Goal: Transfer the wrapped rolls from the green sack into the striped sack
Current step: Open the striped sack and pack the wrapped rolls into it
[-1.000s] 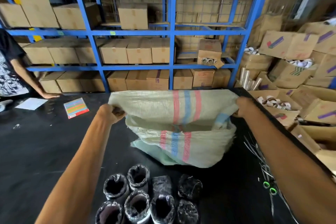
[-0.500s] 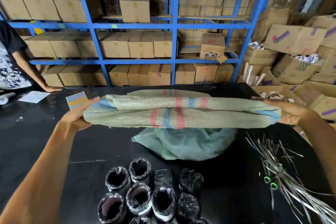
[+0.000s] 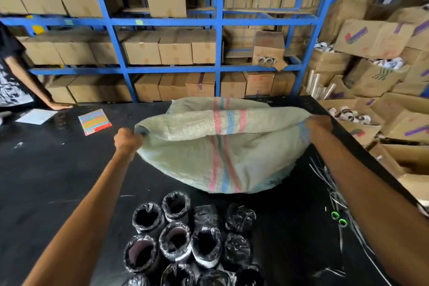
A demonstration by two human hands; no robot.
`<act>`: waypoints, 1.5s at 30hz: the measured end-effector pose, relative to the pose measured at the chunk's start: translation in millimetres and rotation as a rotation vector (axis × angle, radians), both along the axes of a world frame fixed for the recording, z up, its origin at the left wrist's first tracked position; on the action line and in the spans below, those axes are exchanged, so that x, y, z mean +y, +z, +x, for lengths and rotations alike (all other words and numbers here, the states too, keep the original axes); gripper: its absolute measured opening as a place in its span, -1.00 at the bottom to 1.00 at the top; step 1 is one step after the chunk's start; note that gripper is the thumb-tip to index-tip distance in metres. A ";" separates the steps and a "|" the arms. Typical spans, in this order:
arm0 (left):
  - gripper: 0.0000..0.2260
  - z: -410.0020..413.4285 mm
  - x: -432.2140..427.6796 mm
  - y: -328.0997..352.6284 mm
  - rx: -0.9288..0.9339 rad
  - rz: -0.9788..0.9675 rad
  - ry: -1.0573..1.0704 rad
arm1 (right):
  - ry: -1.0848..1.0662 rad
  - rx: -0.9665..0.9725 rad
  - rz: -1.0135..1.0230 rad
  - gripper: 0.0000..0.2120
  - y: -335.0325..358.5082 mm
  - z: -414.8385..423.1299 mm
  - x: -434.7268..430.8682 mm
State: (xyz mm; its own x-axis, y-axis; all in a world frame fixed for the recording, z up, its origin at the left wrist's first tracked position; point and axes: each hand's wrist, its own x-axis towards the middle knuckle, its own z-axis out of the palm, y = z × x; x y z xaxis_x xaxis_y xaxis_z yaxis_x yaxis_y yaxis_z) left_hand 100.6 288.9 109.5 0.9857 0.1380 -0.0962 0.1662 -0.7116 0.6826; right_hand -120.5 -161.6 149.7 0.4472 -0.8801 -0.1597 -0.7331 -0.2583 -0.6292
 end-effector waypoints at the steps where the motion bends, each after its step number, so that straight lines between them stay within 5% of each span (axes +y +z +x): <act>1: -0.75 1.8 -8.4 -2.1 0.084 -0.184 0.036 | 0.044 -0.022 0.028 -0.60 -2.8 8.3 5.0; 4: -0.84 1.2 -26.8 1.6 0.305 -0.804 0.174 | 0.244 0.121 0.044 -0.37 -9.3 14.2 5.2; 6: -0.72 -13.2 -25.7 18.0 0.350 -0.988 0.236 | 0.294 0.148 0.120 -0.30 -5.6 6.5 -11.2; 7: -0.64 -17.7 -20.4 26.5 0.381 -1.067 0.237 | 0.325 0.143 0.105 -0.33 0.1 -2.7 -18.3; 10: -0.57 -8.2 24.3 34.4 0.352 -1.148 0.305 | 0.166 -0.350 0.589 -0.78 21.5 -35.2 -36.6; 13: -0.73 15.1 56.8 23.7 0.429 -1.166 0.216 | 0.219 -0.440 0.845 -0.84 32.4 -57.6 -45.5; 16: -0.89 19.1 54.8 28.9 0.378 -0.996 -0.108 | 0.354 -0.467 0.837 -0.72 32.5 -56.8 -54.1; 19: -0.31 25.8 50.7 22.9 0.365 -0.556 -0.343 | 0.404 -0.305 0.663 -0.50 32.8 -57.7 -61.7; 21: -0.45 32.7 51.0 13.2 0.216 -0.406 -0.269 | 0.379 -0.278 0.590 -0.37 29.7 -55.5 -68.8; 23: -0.61 30.1 44.5 10.5 0.099 -0.348 -0.184 | 0.326 -0.273 0.406 -0.57 26.3 -50.7 -64.6; 27: -0.71 7.0 30.7 7.8 -0.071 0.291 -0.248 | 0.177 -0.131 -0.090 -0.69 16.5 -36.1 -53.9; 29: -0.70 -1.6 24.9 0.7 -0.100 0.386 -0.172 | 0.125 -0.074 -0.187 -0.74 12.6 -29.1 -42.5; 32: -0.71 -4.2 9.9 -1.8 -0.013 0.074 0.049 | -0.001 -0.156 -0.158 -0.68 4.8 -13.5 -21.7; 35: -0.77 -1.7 -11.8 11.4 0.294 -0.740 0.239 | -0.195 -0.396 0.151 -0.70 4.6 7.3 6.4; 37: -0.81 -2.1 -24.0 20.7 0.418 -1.037 0.272 | -0.127 -0.468 0.351 -0.65 5.8 18.1 16.3; 42: -0.60 -3.6 -25.0 39.5 0.505 -1.150 0.167 | 0.047 -0.513 0.498 -0.79 24.8 0.5 11.6; 45: -0.76 6.1 6.9 50.1 0.517 -1.170 0.144 | 0.138 -0.546 0.736 -0.73 45.3 -35.8 -15.9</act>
State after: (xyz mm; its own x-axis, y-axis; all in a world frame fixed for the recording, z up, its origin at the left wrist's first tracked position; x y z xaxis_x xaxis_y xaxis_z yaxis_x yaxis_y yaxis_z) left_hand 106.7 295.8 159.6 0.7813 -0.1850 -0.5961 0.6220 0.3100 0.7191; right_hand -156.3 -177.5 195.0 0.7179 -0.5741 -0.3936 -0.2794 0.2803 -0.9184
